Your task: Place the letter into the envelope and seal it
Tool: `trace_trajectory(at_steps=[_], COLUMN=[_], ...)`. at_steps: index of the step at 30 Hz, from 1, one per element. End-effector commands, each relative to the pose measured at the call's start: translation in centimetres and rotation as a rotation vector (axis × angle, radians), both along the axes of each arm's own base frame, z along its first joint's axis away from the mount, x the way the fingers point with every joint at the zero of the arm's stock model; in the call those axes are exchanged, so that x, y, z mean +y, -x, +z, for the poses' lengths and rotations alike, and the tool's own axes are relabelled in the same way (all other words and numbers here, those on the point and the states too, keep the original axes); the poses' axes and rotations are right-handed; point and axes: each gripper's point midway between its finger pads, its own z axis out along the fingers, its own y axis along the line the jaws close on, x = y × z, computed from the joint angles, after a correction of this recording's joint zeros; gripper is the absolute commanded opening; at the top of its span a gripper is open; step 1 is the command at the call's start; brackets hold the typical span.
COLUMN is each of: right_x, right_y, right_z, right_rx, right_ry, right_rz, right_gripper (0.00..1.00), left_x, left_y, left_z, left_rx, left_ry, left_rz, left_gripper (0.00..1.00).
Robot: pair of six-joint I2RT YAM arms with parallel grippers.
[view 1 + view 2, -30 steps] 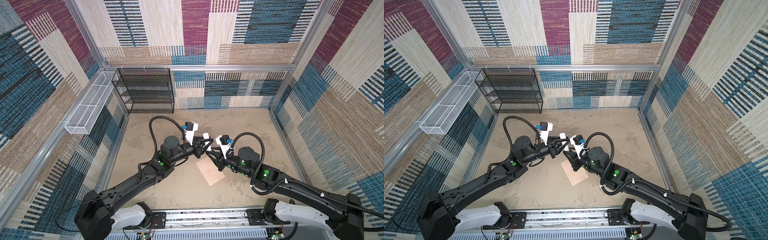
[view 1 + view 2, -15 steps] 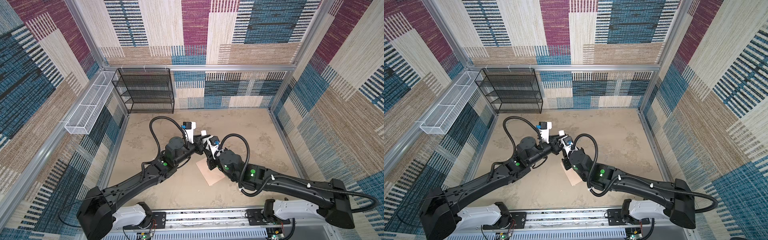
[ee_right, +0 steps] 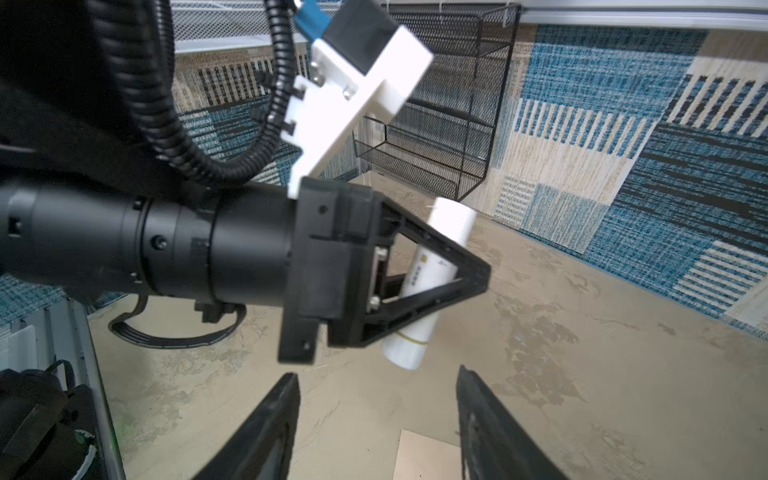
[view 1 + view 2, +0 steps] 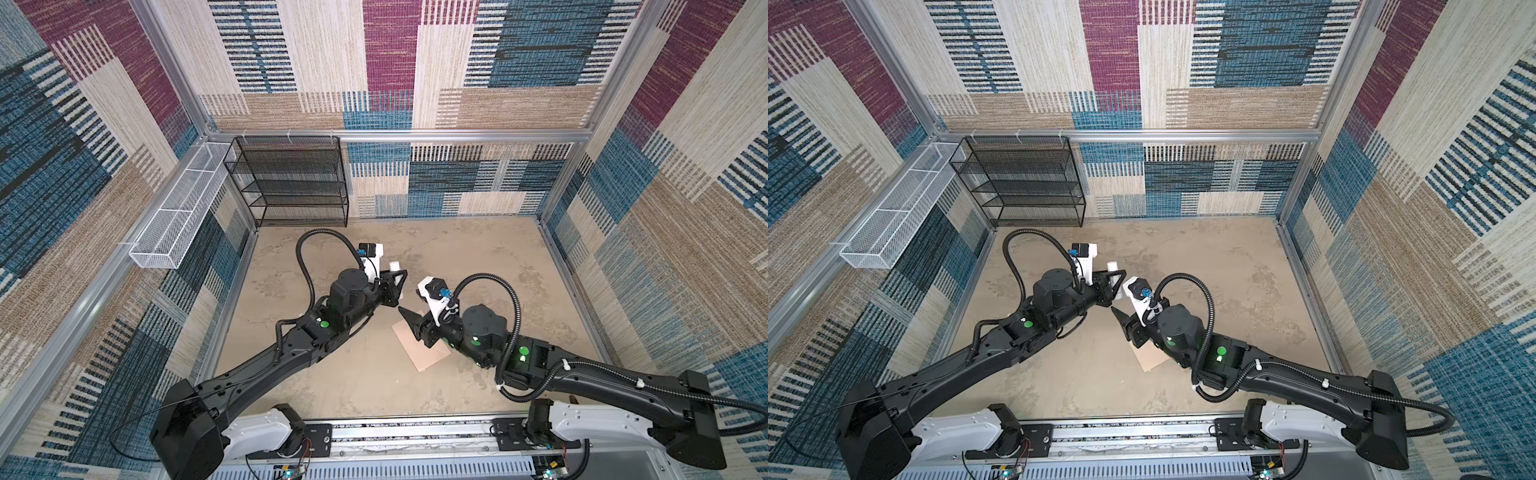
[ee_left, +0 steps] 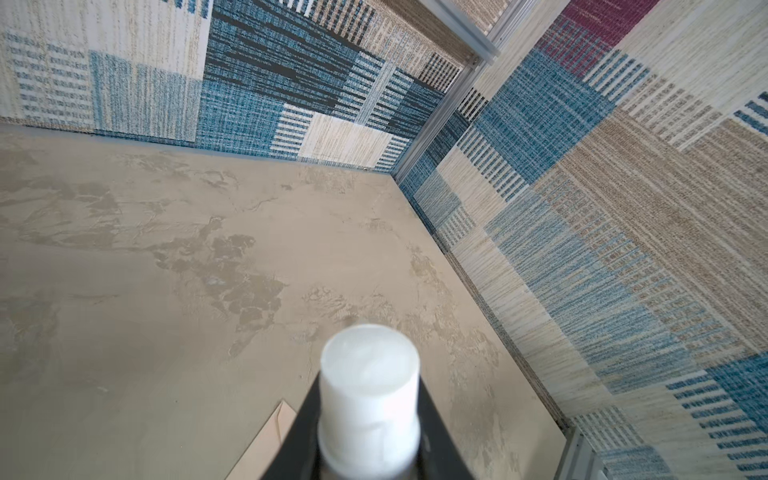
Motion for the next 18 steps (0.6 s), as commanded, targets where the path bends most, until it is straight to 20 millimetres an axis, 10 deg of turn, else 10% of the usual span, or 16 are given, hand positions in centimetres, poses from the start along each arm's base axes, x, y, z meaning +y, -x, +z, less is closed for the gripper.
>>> trace_trajectory(at_steps=[1, 18], right_x=[0.3, 0.7], right_y=[1.3, 4.4], right_z=[0.6, 0.8], right_rx=[0.018, 0.142], right_ry=[-0.066, -0.339], right_rz=[0.177, 0.708], right_gripper=[0.63, 0.58], left_x=[0.3, -3.3], left_y=[0.5, 6.6], left_z=[1.0, 5.8], left_rx=[-0.001, -0.194], left_ry=[0.027, 0.371], left_rz=[-0.069, -0.676], left_gripper=[0.00, 0.00])
